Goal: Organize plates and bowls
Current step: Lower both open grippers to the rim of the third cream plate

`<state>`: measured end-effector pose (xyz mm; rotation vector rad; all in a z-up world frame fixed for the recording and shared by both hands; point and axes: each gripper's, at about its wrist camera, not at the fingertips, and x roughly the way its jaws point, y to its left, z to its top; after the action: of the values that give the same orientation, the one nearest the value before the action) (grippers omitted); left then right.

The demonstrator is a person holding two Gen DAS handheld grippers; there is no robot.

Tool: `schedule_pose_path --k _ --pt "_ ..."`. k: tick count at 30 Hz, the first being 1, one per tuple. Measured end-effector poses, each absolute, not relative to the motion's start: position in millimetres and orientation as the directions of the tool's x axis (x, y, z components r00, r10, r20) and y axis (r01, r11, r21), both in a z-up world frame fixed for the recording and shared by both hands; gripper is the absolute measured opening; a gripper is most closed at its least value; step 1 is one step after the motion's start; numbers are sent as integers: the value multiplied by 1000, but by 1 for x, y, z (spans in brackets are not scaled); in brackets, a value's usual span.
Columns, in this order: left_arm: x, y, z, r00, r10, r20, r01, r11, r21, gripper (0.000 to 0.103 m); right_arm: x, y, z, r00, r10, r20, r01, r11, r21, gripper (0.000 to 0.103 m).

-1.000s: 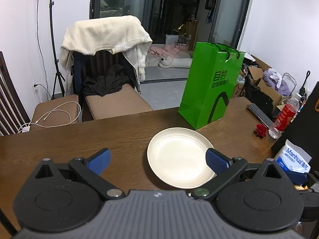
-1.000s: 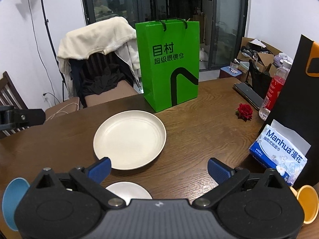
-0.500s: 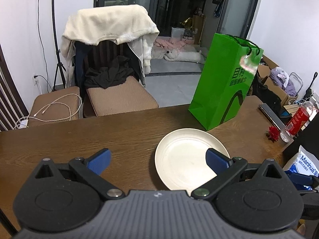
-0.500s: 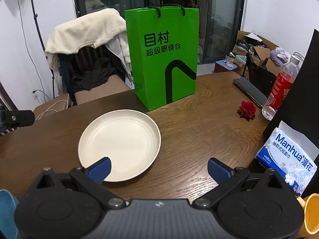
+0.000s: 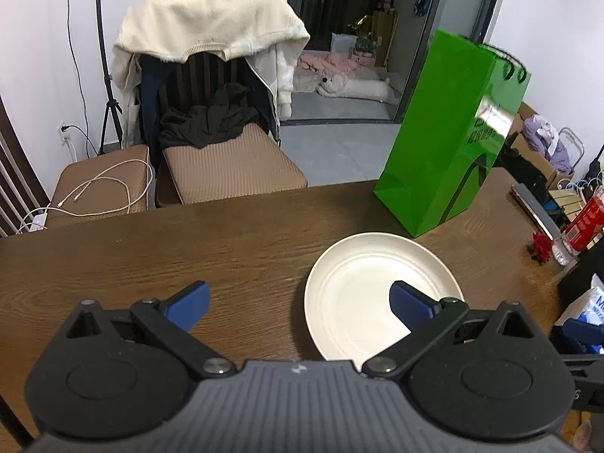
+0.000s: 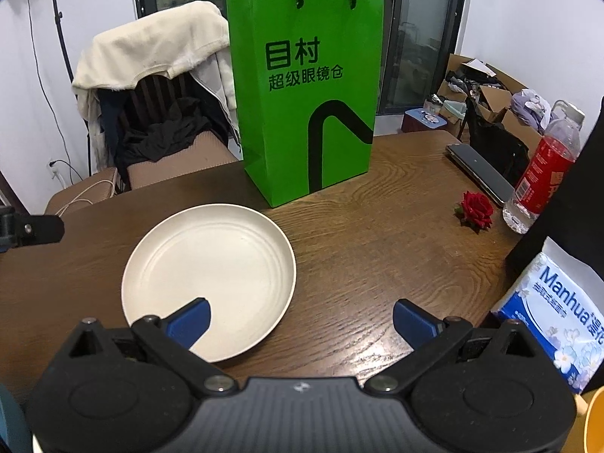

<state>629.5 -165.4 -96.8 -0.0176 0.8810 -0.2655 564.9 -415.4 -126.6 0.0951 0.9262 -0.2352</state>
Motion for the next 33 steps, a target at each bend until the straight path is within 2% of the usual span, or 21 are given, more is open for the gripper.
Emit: schedule_pose_path --k 15,24,26,30,32,33 --pt "672 -183 -138 555 -191 -810 215 973 -82 103 608 -435 -168 526 -177 -832 268 963 -35 103" --pt "703 -204 -158 544 -151 -825 224 974 -31 103 639 -448 -191 516 -151 -843 289 957 5 101" --pt "705 -209 -165 536 -144 -832 231 973 -20 103 644 -449 -197 512 -143 -847 287 958 12 97" --pt "712 -213 -181 496 -158 -854 236 971 -43 103 651 -451 -207 505 -133 -853 288 957 21 95" --pt "714 -215 -186 489 -154 -859 235 971 -41 103 653 -452 -210 508 -121 -853 284 958 34 85" --pt "714 -216 -188 488 -154 -859 237 971 -40 103 655 -452 -211 508 -108 -855 282 958 46 85"
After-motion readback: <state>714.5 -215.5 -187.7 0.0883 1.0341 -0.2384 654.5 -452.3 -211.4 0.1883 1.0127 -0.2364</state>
